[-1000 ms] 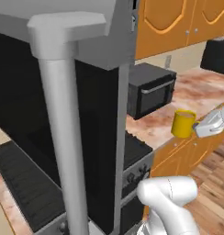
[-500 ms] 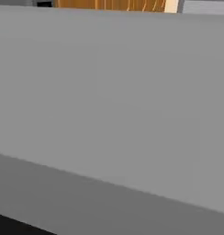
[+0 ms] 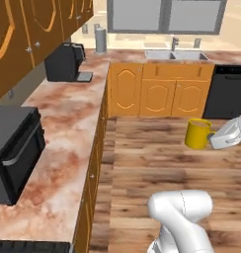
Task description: Pick the cup of tea, navigate to the dining table, and place it on the saucer.
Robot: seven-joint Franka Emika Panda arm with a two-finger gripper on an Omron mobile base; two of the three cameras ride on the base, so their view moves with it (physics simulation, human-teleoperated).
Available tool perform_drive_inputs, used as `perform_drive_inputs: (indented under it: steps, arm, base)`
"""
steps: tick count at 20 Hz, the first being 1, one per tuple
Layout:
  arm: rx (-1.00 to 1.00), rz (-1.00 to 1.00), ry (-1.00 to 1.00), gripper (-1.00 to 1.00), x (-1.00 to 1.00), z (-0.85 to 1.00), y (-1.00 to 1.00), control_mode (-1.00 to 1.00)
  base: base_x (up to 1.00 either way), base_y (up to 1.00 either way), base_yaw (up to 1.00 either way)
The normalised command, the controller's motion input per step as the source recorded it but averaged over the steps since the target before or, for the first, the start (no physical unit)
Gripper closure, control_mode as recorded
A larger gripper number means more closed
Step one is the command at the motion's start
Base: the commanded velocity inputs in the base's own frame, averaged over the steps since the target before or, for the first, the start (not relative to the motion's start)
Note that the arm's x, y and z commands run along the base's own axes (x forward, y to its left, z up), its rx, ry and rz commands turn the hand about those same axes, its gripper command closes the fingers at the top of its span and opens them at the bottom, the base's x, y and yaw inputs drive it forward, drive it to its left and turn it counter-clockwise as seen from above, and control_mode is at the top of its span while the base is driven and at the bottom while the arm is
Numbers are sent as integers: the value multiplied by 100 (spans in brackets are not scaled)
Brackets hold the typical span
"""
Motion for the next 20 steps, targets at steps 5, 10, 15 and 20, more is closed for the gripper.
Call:
perform_drive_inputs:
  steps: [5,10,15,20]
  arm:
    - [0,0,0,100,0,0,0,100]
    - [0,0,0,100,0,0,0,100]
    - [0,0,0,100,0,0,0,100]
    - [0,0,0,100,0,0,0,100]
  base:
    - [100,-23,-42]
    - [100,-9,-32]
    - [100,-32,-31]
    - [85,-50,-47]
